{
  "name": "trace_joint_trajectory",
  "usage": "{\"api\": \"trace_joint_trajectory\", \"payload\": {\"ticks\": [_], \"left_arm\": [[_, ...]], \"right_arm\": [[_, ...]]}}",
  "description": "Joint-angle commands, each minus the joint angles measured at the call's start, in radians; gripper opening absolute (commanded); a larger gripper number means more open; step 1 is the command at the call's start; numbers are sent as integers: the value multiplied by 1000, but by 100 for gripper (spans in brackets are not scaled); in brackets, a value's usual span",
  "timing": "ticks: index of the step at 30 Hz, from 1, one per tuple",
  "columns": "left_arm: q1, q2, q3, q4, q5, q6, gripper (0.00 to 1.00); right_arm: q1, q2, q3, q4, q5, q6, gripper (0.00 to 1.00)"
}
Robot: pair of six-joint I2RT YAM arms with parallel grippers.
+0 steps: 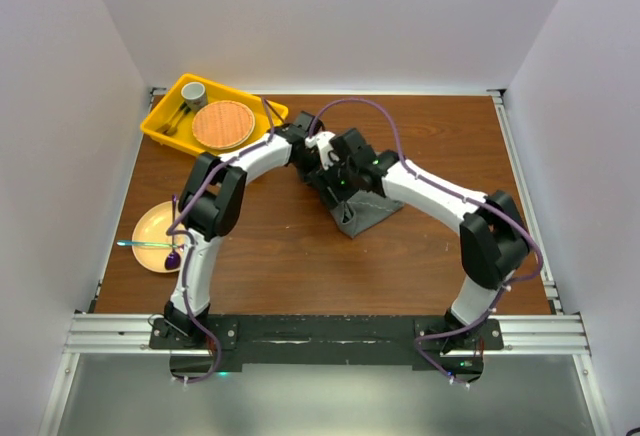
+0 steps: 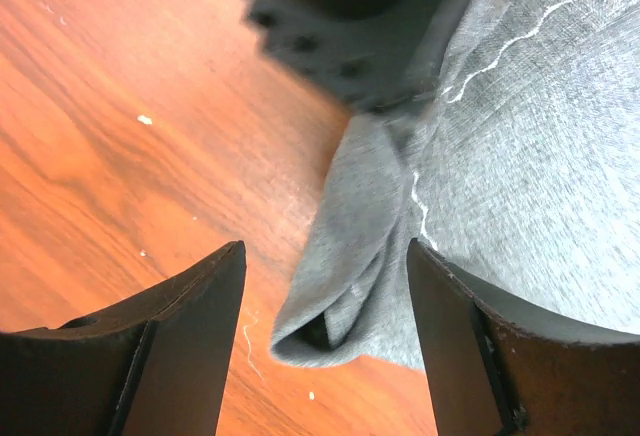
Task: Fold the napkin, place the utensils inside, and roll it up
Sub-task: Roll the napkin with the utensil
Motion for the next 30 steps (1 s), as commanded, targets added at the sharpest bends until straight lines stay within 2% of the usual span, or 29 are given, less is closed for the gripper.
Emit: {"api": "trace_joint_trajectory", "payload": {"ticks": [1,7,14,21,25,30], "left_arm": [[8,96,-14,-243,-8,22,0],[11,105,19,-282,-6,31,0],[16,110,9,-289,9,31,0],[17,113,3,-279,17,27,0],[19,116,1,-279,23,26,0],[20,121,0,-276,31,31,0]], "right_arm": [[116,-105,-78,97,298,-48,69],[157,-96,-156,180,311,-68,65],[160,16,-139,186,320,-62,60],[165,54,-120,183,329,-54,47],[165,88,-107,177,346,-54,60],[165,140,-103,185,358,-85,64]]}}
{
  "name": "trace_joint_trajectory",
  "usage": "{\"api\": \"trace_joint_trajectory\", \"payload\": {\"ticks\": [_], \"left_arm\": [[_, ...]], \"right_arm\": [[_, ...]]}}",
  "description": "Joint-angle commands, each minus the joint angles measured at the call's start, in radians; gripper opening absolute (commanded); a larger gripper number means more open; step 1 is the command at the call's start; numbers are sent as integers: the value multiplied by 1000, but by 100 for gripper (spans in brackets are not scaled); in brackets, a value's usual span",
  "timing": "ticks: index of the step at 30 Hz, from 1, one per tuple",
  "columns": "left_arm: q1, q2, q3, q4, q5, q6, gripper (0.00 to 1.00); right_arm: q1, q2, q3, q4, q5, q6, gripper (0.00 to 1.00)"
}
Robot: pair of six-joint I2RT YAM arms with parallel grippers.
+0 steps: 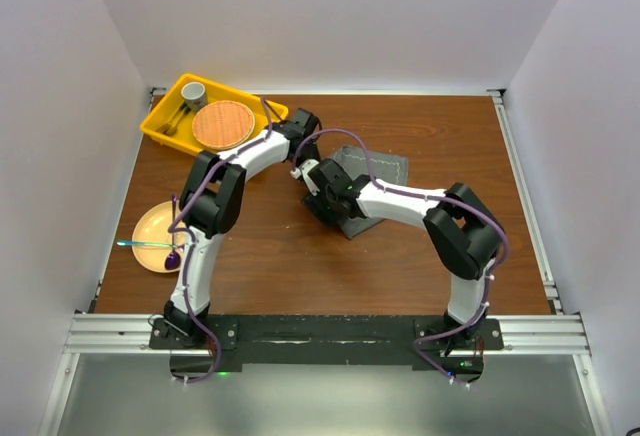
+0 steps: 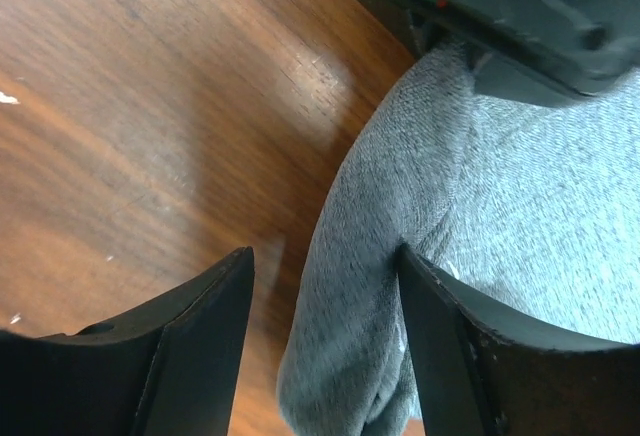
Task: Fold the napkin, place the utensils inside, and roll it up
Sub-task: Roll the napkin with the utensil
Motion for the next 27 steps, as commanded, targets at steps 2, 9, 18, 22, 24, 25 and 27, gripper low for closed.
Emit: {"api": "trace_joint_trajectory", "payload": {"ticks": [2,9,18,22,24,25,27], "left_arm": [[1,92,-59,-201,-27,15,0],[4,95,-54,-203,-17,30,0],[11,37,-77,-125,-4,69,0],[20,-46,-132,-14,-29,89,30],[29,-96,-145,27,-53,110,48],[32,-107,-149,33,-61,116,53],[41,-141,-154,58,-66,138,61]], "right_arm": [[3,52,29,27,51,-31,65],[-20,127,32,2,39,16,34],[-163,83,-104,120,-358,194,0],[-212,139,-101,142,-619,219,0],[-234,171,-100,163,-740,245,0],[-243,181,-100,171,-775,259,0],[-269,210,-109,198,-872,297,0]]}}
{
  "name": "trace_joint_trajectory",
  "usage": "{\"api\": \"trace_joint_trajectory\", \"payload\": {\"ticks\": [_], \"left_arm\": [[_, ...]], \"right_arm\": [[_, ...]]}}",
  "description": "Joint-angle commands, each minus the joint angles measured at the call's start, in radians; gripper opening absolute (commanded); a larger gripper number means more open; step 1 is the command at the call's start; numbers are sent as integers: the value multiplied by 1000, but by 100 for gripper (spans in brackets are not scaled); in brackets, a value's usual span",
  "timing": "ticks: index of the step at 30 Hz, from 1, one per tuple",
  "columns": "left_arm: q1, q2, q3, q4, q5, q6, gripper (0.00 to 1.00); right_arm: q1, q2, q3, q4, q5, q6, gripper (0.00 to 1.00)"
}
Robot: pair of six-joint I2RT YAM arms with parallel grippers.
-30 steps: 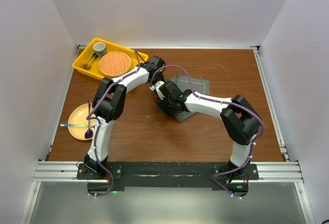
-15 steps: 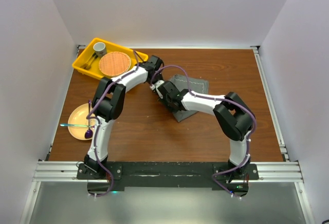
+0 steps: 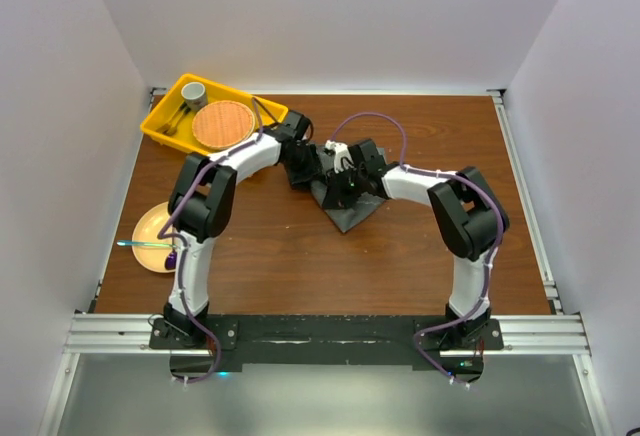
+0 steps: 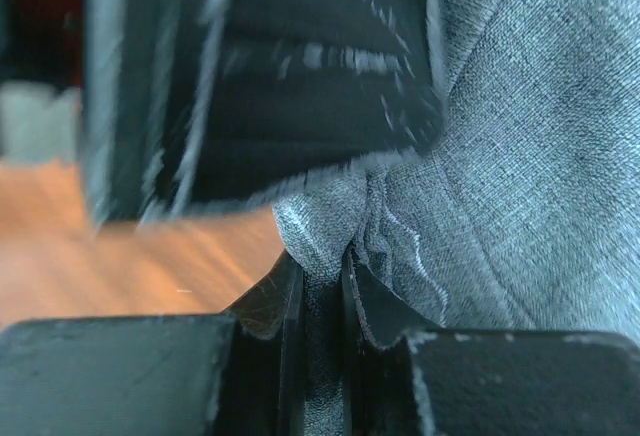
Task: Fold the napkin, place the utensils inside, and roll it up
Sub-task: Roll the napkin with the utensil
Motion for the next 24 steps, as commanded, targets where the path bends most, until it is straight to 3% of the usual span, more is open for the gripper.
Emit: {"api": "trace_joint_trajectory", "payload": {"ticks": [1,3,5,10,12,14,16,19,20,22,23,24], "left_arm": [[18,-73,-40,-17,-68,94,71],[27,-104,-41,-2,-69,118,83],[28,-138,-33,-1,-86,150,87],[28,-228,-79,8,-114,199,83],[28,-303,-156,60,-108,200,78],[28,-369,-209,132,-91,189,66],[28,-400,-248,137,-92,189,65],[28,-443,-276,161,-100,218,53],[28,-457,-295,245,-79,216,45],[30,-443,-340,323,10,206,39],[30,-410,-342,369,56,184,28],[30,-391,-343,390,70,175,23]], "right_arm": [[-17,136,-59,-15,-319,90,0],[-35,158,-64,-2,-388,118,0],[-47,179,-56,-17,-418,129,0],[-95,237,-41,-34,-482,164,0],[-107,271,-18,-70,-516,187,0],[-120,274,-15,-68,-522,222,0],[-129,277,-15,-66,-516,248,0],[-136,284,-19,-49,-528,279,0],[-138,282,-28,-17,-536,311,0],[-149,273,-41,26,-543,351,0],[-149,274,-38,29,-534,359,0],[-149,273,-35,28,-525,357,0]]}}
